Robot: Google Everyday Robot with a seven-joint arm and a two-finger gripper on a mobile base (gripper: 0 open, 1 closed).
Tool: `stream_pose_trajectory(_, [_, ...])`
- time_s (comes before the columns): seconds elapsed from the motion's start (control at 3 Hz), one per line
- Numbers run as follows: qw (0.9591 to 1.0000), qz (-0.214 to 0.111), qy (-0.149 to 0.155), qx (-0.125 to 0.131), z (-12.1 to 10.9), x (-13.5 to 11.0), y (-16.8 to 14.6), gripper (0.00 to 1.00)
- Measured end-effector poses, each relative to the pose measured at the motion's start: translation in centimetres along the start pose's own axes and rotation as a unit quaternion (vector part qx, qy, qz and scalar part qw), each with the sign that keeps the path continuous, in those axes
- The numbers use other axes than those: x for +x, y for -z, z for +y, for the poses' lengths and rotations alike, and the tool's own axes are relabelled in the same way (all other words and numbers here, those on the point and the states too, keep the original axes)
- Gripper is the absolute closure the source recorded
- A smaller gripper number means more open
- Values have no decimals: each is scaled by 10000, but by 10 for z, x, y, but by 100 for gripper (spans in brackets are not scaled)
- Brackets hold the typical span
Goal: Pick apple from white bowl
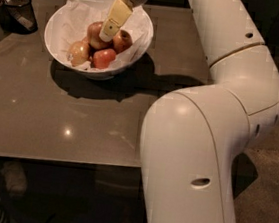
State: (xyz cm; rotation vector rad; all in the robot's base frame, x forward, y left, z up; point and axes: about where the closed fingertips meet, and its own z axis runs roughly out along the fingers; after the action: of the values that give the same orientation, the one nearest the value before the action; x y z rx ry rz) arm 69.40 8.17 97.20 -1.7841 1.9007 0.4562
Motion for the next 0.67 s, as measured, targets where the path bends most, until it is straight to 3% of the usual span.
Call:
stream_pose_trajectory(0.33, [9999,-77,-29,-91,-1,-4,-6,2])
stream_pose_trajectory(0.67, [9998,-125,-63,-166,-4,-5,-13,10])
